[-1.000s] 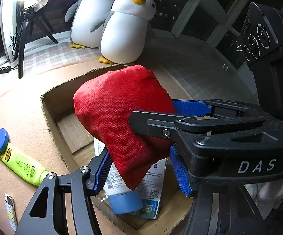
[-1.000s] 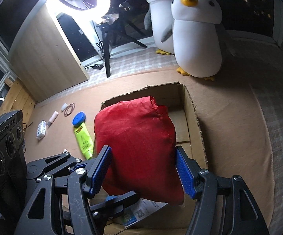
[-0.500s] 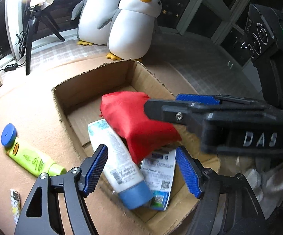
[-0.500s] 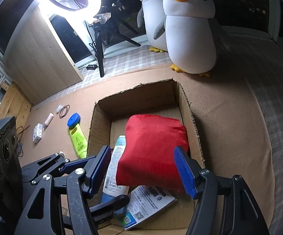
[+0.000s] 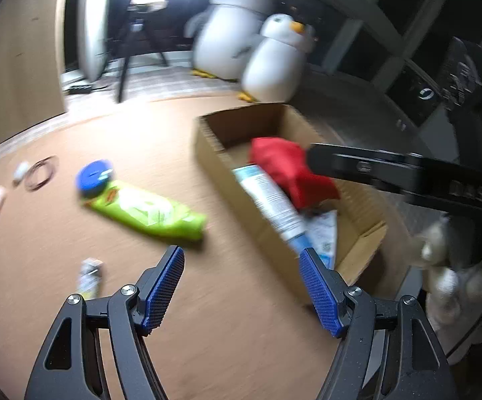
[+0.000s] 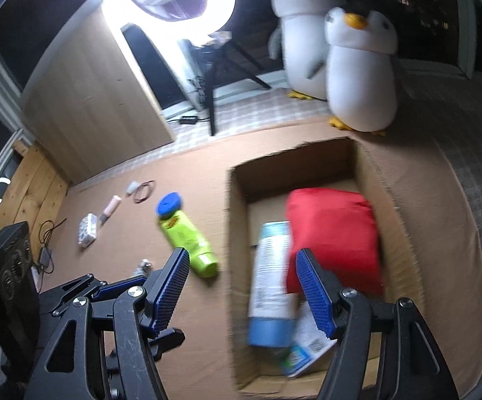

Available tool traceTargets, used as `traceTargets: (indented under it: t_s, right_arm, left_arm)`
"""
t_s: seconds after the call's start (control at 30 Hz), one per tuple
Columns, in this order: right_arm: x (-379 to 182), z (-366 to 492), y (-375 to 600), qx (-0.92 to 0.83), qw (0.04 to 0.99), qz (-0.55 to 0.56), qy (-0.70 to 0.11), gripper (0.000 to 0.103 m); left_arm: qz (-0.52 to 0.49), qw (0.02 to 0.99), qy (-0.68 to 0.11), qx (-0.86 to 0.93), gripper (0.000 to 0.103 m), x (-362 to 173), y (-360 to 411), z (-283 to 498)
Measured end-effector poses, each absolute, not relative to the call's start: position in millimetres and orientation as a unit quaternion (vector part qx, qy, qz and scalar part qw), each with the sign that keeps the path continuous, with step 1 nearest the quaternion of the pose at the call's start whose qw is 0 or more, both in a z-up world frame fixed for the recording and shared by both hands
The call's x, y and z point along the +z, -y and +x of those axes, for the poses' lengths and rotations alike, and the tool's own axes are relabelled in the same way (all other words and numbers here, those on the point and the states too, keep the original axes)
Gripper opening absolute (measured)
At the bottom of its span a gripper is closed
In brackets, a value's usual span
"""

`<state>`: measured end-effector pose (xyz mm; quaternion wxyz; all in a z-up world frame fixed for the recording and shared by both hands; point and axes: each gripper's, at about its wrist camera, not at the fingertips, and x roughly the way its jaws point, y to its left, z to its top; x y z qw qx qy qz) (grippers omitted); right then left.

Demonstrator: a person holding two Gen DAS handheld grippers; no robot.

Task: Organize objects
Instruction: 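Raise both tools away from the box, then lower the left tool onto the pink-capped white bottle and close on it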

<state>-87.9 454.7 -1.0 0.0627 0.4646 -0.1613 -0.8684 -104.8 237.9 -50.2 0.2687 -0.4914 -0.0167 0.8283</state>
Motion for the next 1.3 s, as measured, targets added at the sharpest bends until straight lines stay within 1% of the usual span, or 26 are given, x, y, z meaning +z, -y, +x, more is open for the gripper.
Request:
traceTargets:
  t_s: [0.2,0.43,0.63,0.83,1.0,1.1,1.3]
  right_arm:
    - [3.5,-74.3,-407.3,-0.868,0.085,0.464,0.156,0.063]
    - [-12.8,-66.4,-364.1,-0.850,0.109,0.482,0.182,0.063]
    - [-22.7,-67.5,-337.2,-0.839,0.120,0.499,0.179,0.063]
    - [-26.4,-69.5,-329.7,-0.836,0.120,0.505,0.177,0.063]
    - [-34.3,-68.7,-327.9,-0.830,0.117,0.516,0.176,0.063]
    - [-39.7,-68.6,-327.4,-0.827,0.115,0.523,0.172,0.063]
    - [-46.0,-65.1,-328.2,-0.823,0.114,0.531,0.169,0.063]
  left_arm:
    - [-0.499,0.221,0.038,0.837,0.075,-53.2,-168.6,-104.5]
    - [-0.504,0.165,0.065,0.845,0.075,-63.8,-98.0,-112.0]
    - [-0.505,0.121,0.081,0.851,0.075,-71.5,-48.8,-141.0]
    - [-0.502,0.074,0.086,0.857,0.074,-74.0,-4.8,-189.9]
    - [-0.510,0.051,0.087,0.854,0.074,-85.2,16.2,-230.3]
    - [-0.519,0.037,0.082,0.850,0.071,-95.6,24.9,-256.3]
    - [-0.529,0.026,0.076,0.845,0.069,-111.3,32.3,-294.3]
